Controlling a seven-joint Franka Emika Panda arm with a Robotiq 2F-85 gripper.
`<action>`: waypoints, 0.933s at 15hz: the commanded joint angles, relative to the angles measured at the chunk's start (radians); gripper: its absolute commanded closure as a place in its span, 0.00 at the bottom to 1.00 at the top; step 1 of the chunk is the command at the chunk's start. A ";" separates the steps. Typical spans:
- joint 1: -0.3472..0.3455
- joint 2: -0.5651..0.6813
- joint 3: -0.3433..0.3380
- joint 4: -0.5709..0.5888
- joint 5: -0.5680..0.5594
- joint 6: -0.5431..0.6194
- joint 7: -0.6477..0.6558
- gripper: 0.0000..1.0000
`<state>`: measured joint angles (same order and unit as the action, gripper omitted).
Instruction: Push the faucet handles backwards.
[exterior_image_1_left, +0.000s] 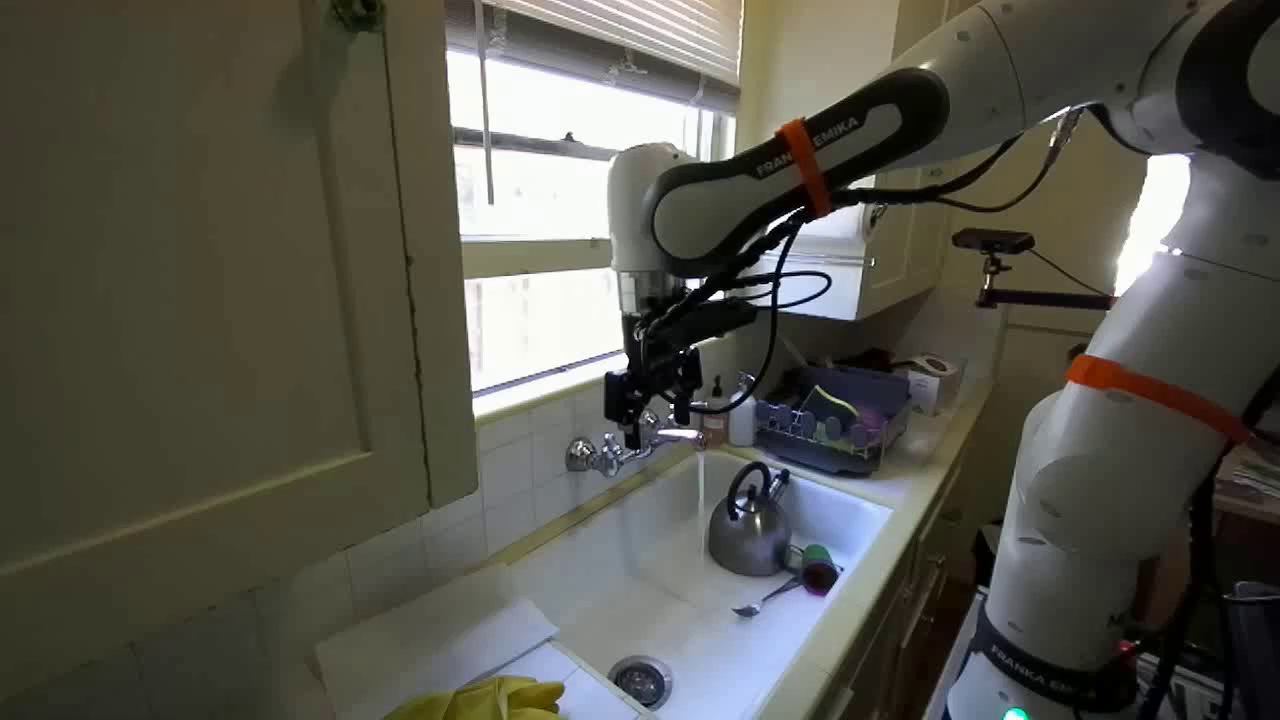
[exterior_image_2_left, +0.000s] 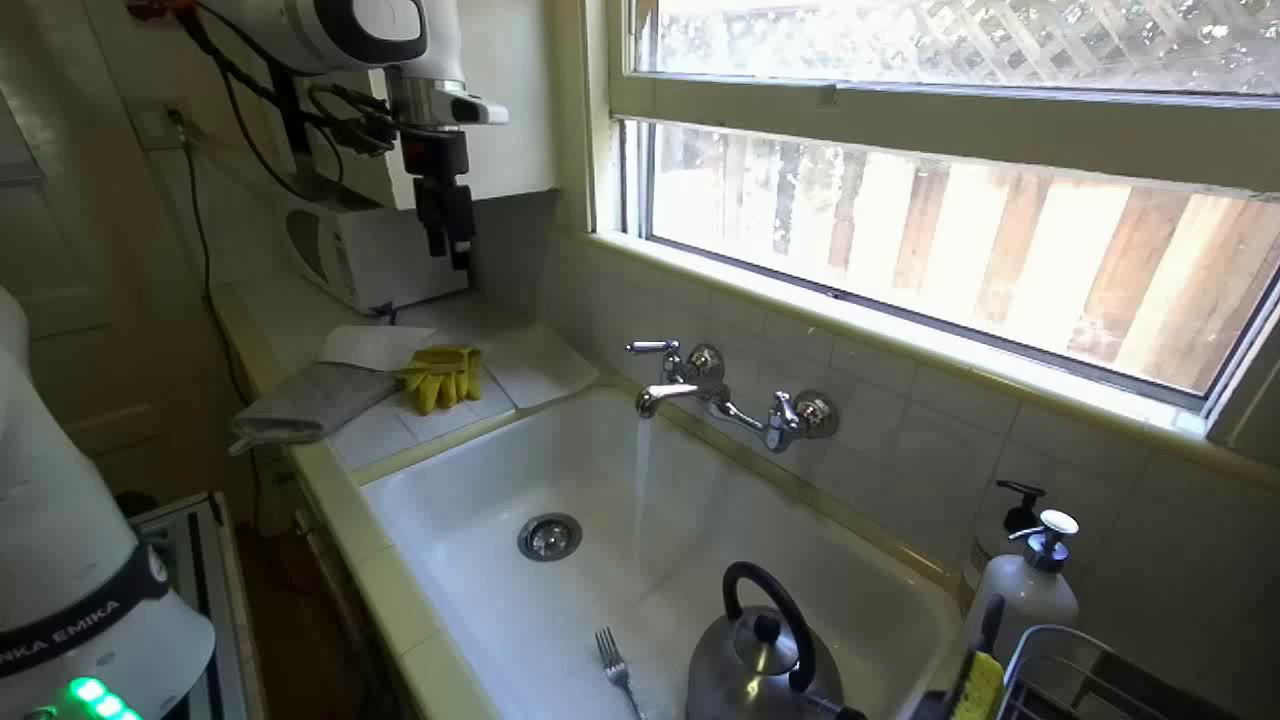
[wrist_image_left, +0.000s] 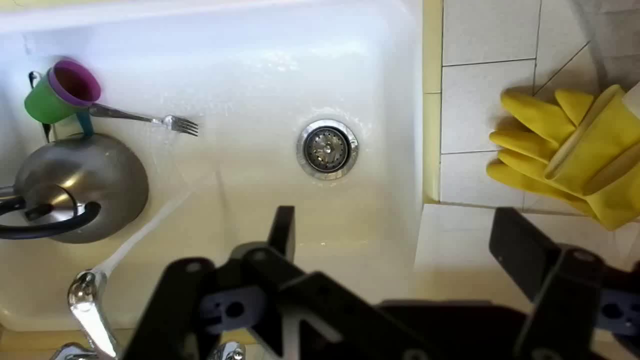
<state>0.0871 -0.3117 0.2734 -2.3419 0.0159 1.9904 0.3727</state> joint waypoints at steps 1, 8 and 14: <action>0.018 0.002 -0.017 0.001 -0.006 -0.002 0.004 0.00; -0.002 0.029 -0.017 0.012 -0.022 0.014 0.049 0.00; -0.098 0.226 -0.116 0.065 -0.007 0.231 0.208 0.00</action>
<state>0.0164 -0.2145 0.2023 -2.3318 0.0016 2.1271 0.5109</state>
